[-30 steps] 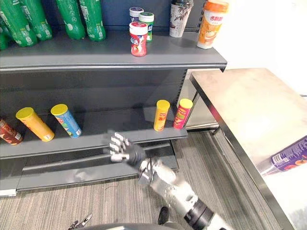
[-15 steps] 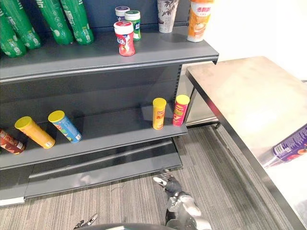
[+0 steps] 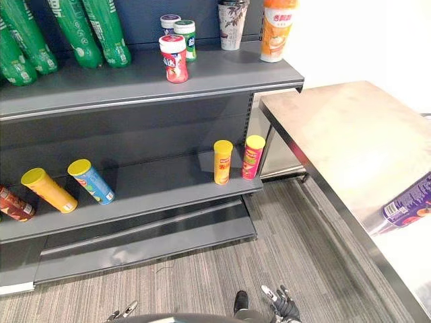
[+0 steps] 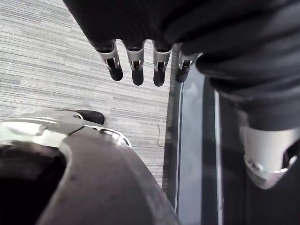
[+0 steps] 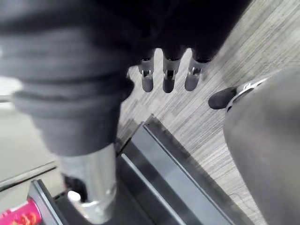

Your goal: Put the gum and the chips on the shelf.

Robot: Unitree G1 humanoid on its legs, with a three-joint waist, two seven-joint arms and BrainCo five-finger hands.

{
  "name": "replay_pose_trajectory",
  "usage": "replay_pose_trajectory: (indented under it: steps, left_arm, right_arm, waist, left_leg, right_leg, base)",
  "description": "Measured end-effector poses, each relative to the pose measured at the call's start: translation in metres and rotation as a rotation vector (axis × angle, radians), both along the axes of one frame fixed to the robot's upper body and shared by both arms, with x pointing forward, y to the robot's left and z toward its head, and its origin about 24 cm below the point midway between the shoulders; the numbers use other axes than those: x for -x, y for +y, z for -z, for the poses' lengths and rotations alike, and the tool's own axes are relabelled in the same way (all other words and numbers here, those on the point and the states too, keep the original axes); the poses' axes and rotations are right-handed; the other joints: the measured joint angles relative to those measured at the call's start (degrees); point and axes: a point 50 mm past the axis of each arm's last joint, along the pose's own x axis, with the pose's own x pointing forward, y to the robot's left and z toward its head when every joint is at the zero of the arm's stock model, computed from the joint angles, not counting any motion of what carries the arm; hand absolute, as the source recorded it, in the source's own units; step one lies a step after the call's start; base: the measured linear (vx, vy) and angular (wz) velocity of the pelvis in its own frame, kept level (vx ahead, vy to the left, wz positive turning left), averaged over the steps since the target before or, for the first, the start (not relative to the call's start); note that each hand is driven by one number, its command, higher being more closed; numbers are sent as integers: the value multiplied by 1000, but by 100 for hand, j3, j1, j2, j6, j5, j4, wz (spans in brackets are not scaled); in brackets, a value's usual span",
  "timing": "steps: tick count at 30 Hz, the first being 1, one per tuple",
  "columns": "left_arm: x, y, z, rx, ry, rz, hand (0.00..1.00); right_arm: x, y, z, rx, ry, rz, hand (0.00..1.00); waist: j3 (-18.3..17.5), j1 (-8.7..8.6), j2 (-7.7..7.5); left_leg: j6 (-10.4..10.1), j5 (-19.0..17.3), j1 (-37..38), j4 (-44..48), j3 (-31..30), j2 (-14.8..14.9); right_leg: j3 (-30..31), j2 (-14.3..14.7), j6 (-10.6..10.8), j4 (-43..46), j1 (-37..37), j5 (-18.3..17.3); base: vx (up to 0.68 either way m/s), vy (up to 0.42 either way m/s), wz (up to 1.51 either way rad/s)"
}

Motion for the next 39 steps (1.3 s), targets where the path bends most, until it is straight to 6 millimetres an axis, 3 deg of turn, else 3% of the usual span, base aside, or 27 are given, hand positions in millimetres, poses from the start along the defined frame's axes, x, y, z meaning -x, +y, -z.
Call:
replay_pose_trajectory:
  steps: [11, 14, 18, 20, 23, 24, 25, 27, 29, 30, 31, 32, 33, 34, 35, 36, 37, 39]
  left_arm:
    - [2, 0, 1, 5, -1, -17, 0]
    - [0, -2, 1, 9, -11, -16, 0]
    - [-11, -4, 0, 15, -34, 4, 0]
    - [-16, 1, -1, 2, -43, 16, 0]
    - [-20, 8, -4, -10, -68, -22, 0]
    - [-21, 8, -5, -8, -80, -40, 0]
    - [-19, 6, -4, -2, -83, -51, 0]
    - [-9, 7, -3, 3, -66, -104, 0]
    - [-8, 11, -4, -9, -58, -104, 0]
    - [-9, 12, -4, -13, -60, -104, 0]
    - [-12, 18, -6, -28, -75, -113, 0]
    - [-16, 18, -6, -23, -80, -138, 0]
    - [-17, 19, -6, -25, -80, -139, 0]
    - [-22, 21, -8, -32, -94, -134, 0]
    - [-25, 14, -6, -15, -92, -124, 0]
    - [-28, 17, -7, -29, -95, -124, 0]
    - [-30, 20, -8, -39, -96, -121, 0]
    - [-25, 22, -8, -43, -78, -124, 0]
  right_arm:
    - [17, -6, 3, 78, 53, 4, 0]
    - [18, -12, 2, 96, 59, 43, 0]
    - [23, -19, 1, 120, 77, 111, 0]
    - [34, -20, 2, 124, 102, 171, 0]
    - [51, -17, 2, 104, 110, 298, 0]
    - [51, -17, 1, 98, 90, 323, 0]
    - [46, -16, 1, 96, 73, 321, 0]
    - [28, -10, 2, 66, 38, 297, 0]
    - [29, -9, 2, 63, 39, 295, 0]
    - [28, -9, 2, 64, 35, 293, 0]
    - [24, -7, 2, 61, 28, 273, 0]
    - [6, -4, 0, 54, -20, 243, 0]
    - [-2, -1, -1, 46, -45, 223, 0]
    - [-18, 4, -3, 37, -89, 188, 0]
    - [-24, -4, -6, 60, -110, 174, 0]
    - [-29, 1, -6, 46, -117, 163, 0]
    - [-33, 11, -5, 18, -126, 135, 0]
    - [-37, 17, -6, 1, -140, 115, 0]
  waist:
    - [24, -29, -14]
    - [111, -50, -14]
    - [272, -183, 85]
    - [347, -187, -13]
    - [431, -195, -246]
    - [429, -165, -252]
    - [439, -168, -76]
    - [504, -174, -27]
    - [504, -137, -105]
    - [507, -139, -152]
    - [501, -133, -252]
    - [548, -74, -244]
    - [599, -46, -267]
    - [619, -19, -356]
    - [629, -20, -174]
    - [636, -17, -225]
    - [621, 31, -259]
    - [564, 39, -375]
  left_leg:
    - [-19, -108, 168, 29, 73, 16]
    - [7, -350, 97, 421, 195, 65]
    - [104, -815, -134, 1278, 378, 157]
    - [171, -990, -157, 1535, 584, 96]
    - [345, -1216, -223, 1885, 1029, 16]
    - [412, -1225, -222, 1873, 1334, 29]
    - [448, -1210, -227, 1854, 1556, 118]
    - [455, -1188, -196, 1859, 2250, 493]
    - [440, -1170, -83, 1856, 2620, 584]
    - [440, -1170, -46, 1881, 2730, 585]
    - [444, -1171, -3, 2042, 2913, 552]
    - [640, -1054, -136, 2582, 3003, 789]
    - [849, -946, -371, 3109, 2951, 933]
    - [660, -1124, -561, 2496, 2847, 556]
    - [724, -660, -569, 1744, 2936, 528]
    - [689, -663, -515, 1732, 3050, 468]
    - [638, -634, -433, 1715, 3295, 479]
    - [542, -582, -392, 1693, 3401, 484]
  right_leg:
    - [86, 33, -5, 4, 118, -44]
    - [243, 50, 10, 75, 105, -67]
    - [539, -16, 143, 1151, -419, -480]
    - [751, -97, 195, 1395, -579, -488]
    - [1021, -240, 487, 1162, -724, -430]
    - [631, -347, 547, 1089, -825, -681]
    - [267, -421, 455, 1205, -929, -781]
    - [-932, -712, -206, 2623, -1307, -1022]
    - [-1450, -1058, -333, 3339, -1047, -1103]
    - [-1554, -1179, -371, 3437, -896, -1079]
    - [-1704, -1277, -510, 3263, -673, -835]
    - [-2007, -1073, -765, 2844, -602, -618]
    - [-1991, -1006, -837, 2596, -573, -461]
    - [-1824, -906, -666, 1895, -470, -159]
    - [-1897, -901, -617, 1935, -446, -480]
    - [-1973, -1099, -497, 2386, -479, -882]
    - [-2175, -1203, -433, 2454, -368, -1008]
    - [-2190, -1068, -218, 2108, -250, -980]
  base:
    - [2, 5, -3]
    - [8, 33, -24]
    - [-15, 88, -35]
    - [-49, 132, -43]
    - [-117, 156, -65]
    - [-147, 178, -106]
    - [-87, 172, -145]
    - [-13, 148, -157]
    - [46, 41, -104]
    - [100, -33, -106]
    - [143, -119, -126]
    - [128, -110, -137]
    - [24, -101, -145]
    - [-109, -24, -117]
    - [-89, -30, -100]
    - [8, -46, -77]
    - [75, -72, -58]
    - [38, -104, -54]
